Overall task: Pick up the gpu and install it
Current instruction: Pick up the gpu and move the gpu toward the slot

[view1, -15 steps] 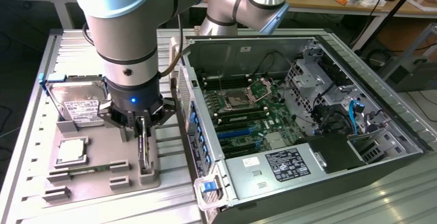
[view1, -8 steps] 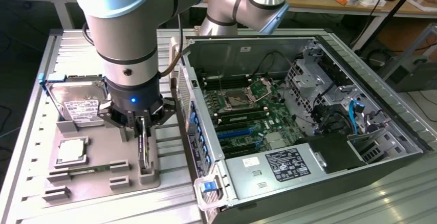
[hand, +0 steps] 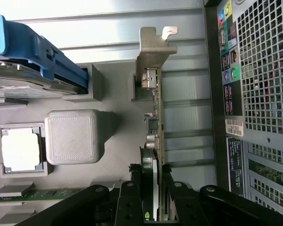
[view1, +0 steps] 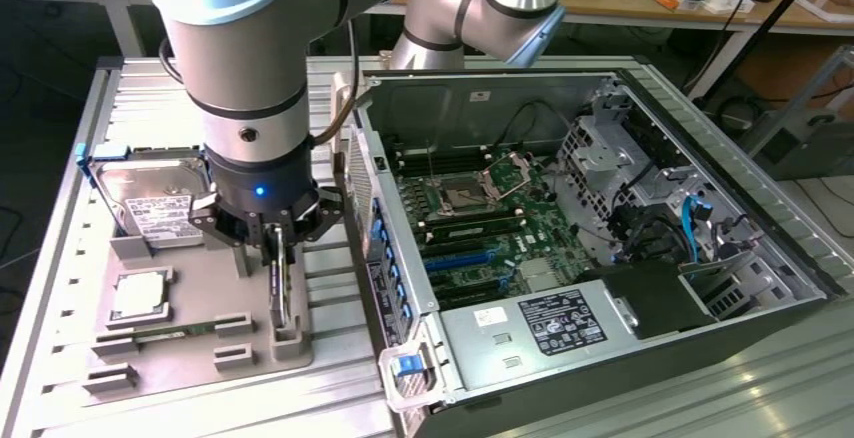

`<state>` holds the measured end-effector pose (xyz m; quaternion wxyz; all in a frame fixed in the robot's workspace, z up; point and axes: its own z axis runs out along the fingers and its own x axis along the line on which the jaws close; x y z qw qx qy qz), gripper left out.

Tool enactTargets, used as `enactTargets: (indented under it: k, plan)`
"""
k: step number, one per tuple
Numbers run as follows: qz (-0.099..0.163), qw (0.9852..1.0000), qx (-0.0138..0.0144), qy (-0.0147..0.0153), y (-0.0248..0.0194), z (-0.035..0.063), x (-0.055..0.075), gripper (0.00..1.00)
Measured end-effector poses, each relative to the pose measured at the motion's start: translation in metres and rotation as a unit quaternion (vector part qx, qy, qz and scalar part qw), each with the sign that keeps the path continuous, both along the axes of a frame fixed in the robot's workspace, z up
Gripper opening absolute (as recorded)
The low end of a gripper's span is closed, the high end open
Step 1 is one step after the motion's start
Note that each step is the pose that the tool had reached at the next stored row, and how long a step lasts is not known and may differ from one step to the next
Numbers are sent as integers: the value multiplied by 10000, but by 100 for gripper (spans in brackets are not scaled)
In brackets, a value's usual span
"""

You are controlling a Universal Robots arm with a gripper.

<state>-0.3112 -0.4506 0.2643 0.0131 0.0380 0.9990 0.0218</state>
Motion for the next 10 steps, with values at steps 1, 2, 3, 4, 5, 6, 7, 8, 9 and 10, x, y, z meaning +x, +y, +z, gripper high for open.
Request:
enactTargets:
  k: [1,2,3,4,5,6,7,8,9,10]
  plan:
    - [0,10000,0,0,0,8,0,27]
    - [0,10000,0,0,0,15,0,27]
    - [0,10000,0,0,0,23,0,27]
    - [0,10000,0,0,0,30,0,27]
    - [0,10000,0,0,0,39,0,27]
    - [0,10000,0,0,0,47,0,27]
    - [0,10000,0,0,0,56,0,27]
    - [0,10000,0,0,0,64,0,27]
    - [0,10000,0,0,0,72,0,27]
    - [0,10000,0,0,0,80,0,27]
